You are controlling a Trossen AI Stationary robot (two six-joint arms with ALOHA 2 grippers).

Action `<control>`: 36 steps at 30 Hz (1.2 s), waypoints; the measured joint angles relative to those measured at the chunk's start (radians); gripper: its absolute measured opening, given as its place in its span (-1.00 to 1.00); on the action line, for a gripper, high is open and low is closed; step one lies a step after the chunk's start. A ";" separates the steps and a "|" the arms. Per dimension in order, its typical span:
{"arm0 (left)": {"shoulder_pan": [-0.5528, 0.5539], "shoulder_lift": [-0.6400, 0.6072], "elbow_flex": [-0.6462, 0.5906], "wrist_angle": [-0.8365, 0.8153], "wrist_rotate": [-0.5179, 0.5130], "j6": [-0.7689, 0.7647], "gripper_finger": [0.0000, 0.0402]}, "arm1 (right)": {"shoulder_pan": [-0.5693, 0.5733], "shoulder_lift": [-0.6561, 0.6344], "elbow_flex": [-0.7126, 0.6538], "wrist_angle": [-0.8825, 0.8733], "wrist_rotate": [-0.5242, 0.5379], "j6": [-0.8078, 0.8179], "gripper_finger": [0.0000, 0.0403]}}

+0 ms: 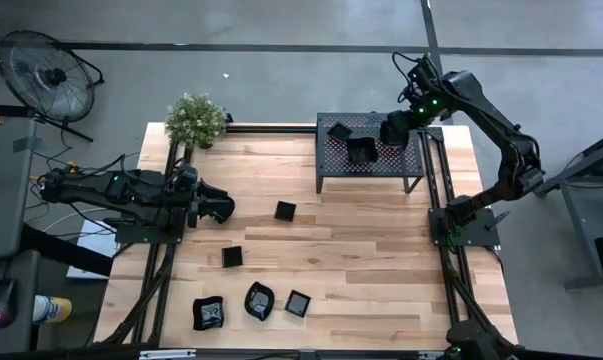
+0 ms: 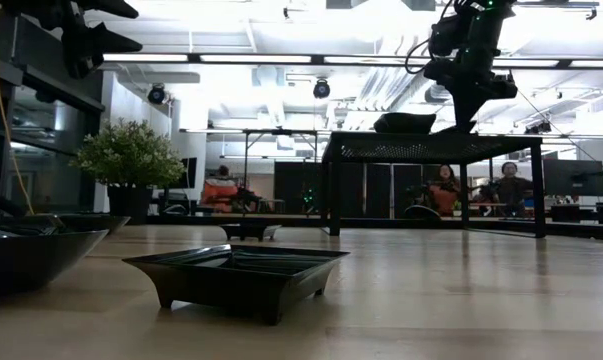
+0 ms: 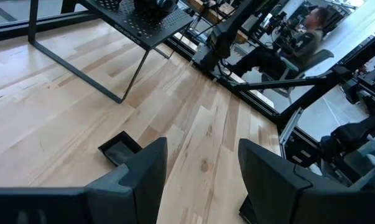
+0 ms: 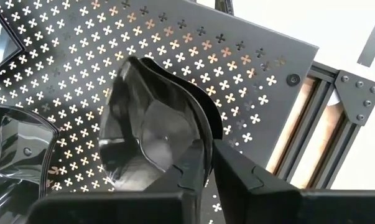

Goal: Pick & Place Mini shaped plates
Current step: Stack the black leaf-shaped plate on top of the black leaf-shaped plates on the shelf, then stack the black square plate on top of the black square plates on the shelf

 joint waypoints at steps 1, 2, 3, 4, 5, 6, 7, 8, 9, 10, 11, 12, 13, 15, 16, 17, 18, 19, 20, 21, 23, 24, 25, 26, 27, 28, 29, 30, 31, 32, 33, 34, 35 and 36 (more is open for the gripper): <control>0.000 0.000 0.000 0.000 0.000 0.000 -0.03 | 0.000 0.000 0.000 0.000 -0.001 0.000 -0.84; 0.000 0.000 0.000 0.000 0.000 0.000 -0.03 | 0.000 0.000 0.000 0.000 -0.001 0.000 -0.84; 0.000 0.000 0.000 0.000 0.000 0.000 -0.03 | 0.000 0.000 0.000 -0.001 -0.001 0.000 -0.84; 0.000 0.000 0.000 0.000 0.000 0.000 -0.03 | 0.000 0.000 0.000 -0.001 -0.001 0.000 -0.84; 0.000 0.000 0.000 0.000 0.000 0.000 -0.03 | 0.000 0.000 0.000 -0.001 -0.001 0.000 -0.84; 0.000 0.000 0.000 0.000 0.000 0.000 -0.03 | 0.000 0.000 0.000 -0.001 -0.001 0.000 -0.84; 0.000 0.000 0.000 0.000 0.000 0.000 -0.03 | -0.001 0.000 0.000 -0.001 0.000 0.000 -0.83; 0.000 0.000 0.000 0.000 0.000 0.000 -0.03 | -0.002 0.000 0.000 -0.001 0.002 0.000 -0.82; 0.000 0.000 0.000 0.000 0.000 0.000 -0.03 | -0.002 0.000 0.000 -0.001 0.002 0.000 -0.81; 0.000 0.000 0.000 0.000 0.000 0.000 -0.03 | -0.002 0.000 0.000 -0.001 0.002 0.000 -0.79; 0.000 0.000 0.000 0.000 0.000 0.000 -0.03 | -0.002 0.000 0.000 -0.002 0.002 -0.001 -0.77; 0.000 0.000 0.000 0.000 0.000 0.000 -0.03 | -0.002 0.000 0.000 -0.005 0.006 -0.001 -0.74; 0.000 0.000 0.000 0.000 0.000 0.000 -0.03 | -0.002 0.000 0.000 -0.008 0.014 -0.001 -0.72; 0.000 0.000 0.000 0.000 0.000 0.000 -0.03 | -0.002 0.000 0.000 -0.016 0.026 -0.004 -0.66; 0.000 0.000 0.000 0.000 0.000 0.000 -0.03 | -0.002 0.000 0.000 -0.018 0.028 -0.011 -0.63; 0.000 0.000 0.000 0.000 0.000 0.000 -0.03 | -0.002 0.000 0.000 -0.019 0.029 -0.018 -0.60; 0.000 0.000 0.000 0.000 0.000 0.000 -0.03 | -0.002 0.000 0.000 -0.021 0.030 -0.022 -0.57; 0.000 0.000 0.000 0.000 0.000 -0.001 -0.03 | -0.002 0.000 0.000 -0.023 0.034 -0.023 -0.55; 0.000 0.000 0.000 0.000 0.000 -0.001 -0.03 | -0.002 0.000 0.000 -0.025 0.036 -0.026 -0.52; 0.000 0.000 0.000 0.000 0.000 -0.003 -0.03 | -0.003 -0.003 0.000 -0.025 0.034 -0.027 -0.50; 0.000 0.000 0.000 0.000 0.000 -0.006 -0.03 | -0.005 -0.014 0.000 -0.023 0.033 -0.039 -0.48; 0.000 0.000 0.000 0.000 -0.001 -0.007 -0.03 | -0.005 -0.023 0.000 -0.024 0.036 -0.044 -0.47; 0.000 0.000 0.000 0.000 -0.001 -0.007 -0.03 | -0.005 -0.034 0.000 -0.024 0.040 -0.046 -0.46; 0.000 0.000 0.000 0.000 -0.001 -0.006 -0.03 | -0.005 -0.046 0.000 -0.024 0.040 -0.050 -0.47; 0.000 0.000 0.000 0.000 -0.001 -0.006 -0.03 | -0.005 -0.059 0.000 -0.024 0.040 -0.056 -0.47; 0.000 0.000 0.000 0.000 -0.001 -0.006 -0.03 | -0.005 -0.073 0.000 -0.024 0.038 -0.065 -0.48; 0.000 0.000 0.000 0.000 -0.001 -0.006 -0.03 | -0.005 -0.087 0.000 -0.025 0.036 -0.070 -0.48; 0.000 0.000 0.000 0.000 -0.001 -0.006 -0.03 | -0.005 -0.102 0.000 -0.027 0.033 -0.071 -0.50; 0.000 0.000 0.000 0.000 -0.001 -0.006 -0.03 | -0.005 -0.116 0.000 -0.030 0.029 -0.071 -0.51; 0.000 0.000 0.000 0.000 -0.001 -0.006 -0.03 | -0.005 -0.131 0.000 -0.034 0.021 -0.071 -0.52; 0.000 0.000 0.000 0.000 -0.001 -0.006 -0.03 | -0.005 -0.146 0.000 -0.038 0.013 -0.071 -0.53; 0.000 0.000 0.000 0.000 -0.001 -0.006 -0.03 | -0.005 -0.160 0.000 -0.041 0.006 -0.070 -0.54; 0.000 0.000 0.000 0.000 -0.001 -0.006 -0.03 | -0.003 -0.175 0.000 -0.046 -0.001 -0.070 -0.55; 0.000 0.000 0.000 0.000 -0.001 -0.006 -0.03 | -0.002 -0.189 0.000 -0.051 -0.005 -0.067 -0.56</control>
